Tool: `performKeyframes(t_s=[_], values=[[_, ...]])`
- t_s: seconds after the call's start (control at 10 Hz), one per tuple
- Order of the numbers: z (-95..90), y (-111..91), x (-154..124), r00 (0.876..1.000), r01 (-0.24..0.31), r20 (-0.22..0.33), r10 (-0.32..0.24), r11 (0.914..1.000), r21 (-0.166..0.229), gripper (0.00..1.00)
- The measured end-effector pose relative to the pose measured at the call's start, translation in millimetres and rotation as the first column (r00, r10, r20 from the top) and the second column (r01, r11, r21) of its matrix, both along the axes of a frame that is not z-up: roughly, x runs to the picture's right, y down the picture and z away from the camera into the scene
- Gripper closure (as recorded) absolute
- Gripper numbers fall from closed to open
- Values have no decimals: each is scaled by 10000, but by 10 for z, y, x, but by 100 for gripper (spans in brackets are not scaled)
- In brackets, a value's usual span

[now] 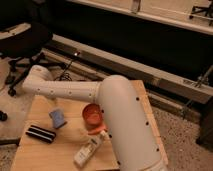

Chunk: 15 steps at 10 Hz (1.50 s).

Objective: Place the white sponge in the ceramic cup

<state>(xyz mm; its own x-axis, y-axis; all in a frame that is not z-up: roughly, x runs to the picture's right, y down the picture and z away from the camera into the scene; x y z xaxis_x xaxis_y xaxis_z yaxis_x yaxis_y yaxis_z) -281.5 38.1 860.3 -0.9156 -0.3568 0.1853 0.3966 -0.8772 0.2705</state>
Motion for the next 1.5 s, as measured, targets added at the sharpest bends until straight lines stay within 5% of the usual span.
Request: performKeyframes(t_s=[0.3, 0.5, 0.7, 0.9, 1.0, 1.1, 1.3, 1.5], values=[[-62, 42, -67, 9962, -624, 591, 634, 9979, -186, 20], [-213, 172, -122, 9779, -1863, 867, 1901, 9812, -495, 20], [-298, 401, -86, 9470, -3100, 546, 3166, 9451, -1035, 20], [-339, 664, -85, 9015, -4303, -228, 4322, 8891, -1558, 20], [-358, 768, -117, 8839, -4674, -687, 4626, 8690, -1626, 20], [-375, 836, -169, 8725, -4885, -1035, 4775, 8575, -1618, 20], [-387, 885, -327, 8652, -4988, -1433, 4805, 8540, -1481, 20], [-337, 885, -470, 8706, -4849, -1659, 4632, 8649, -1300, 20]])
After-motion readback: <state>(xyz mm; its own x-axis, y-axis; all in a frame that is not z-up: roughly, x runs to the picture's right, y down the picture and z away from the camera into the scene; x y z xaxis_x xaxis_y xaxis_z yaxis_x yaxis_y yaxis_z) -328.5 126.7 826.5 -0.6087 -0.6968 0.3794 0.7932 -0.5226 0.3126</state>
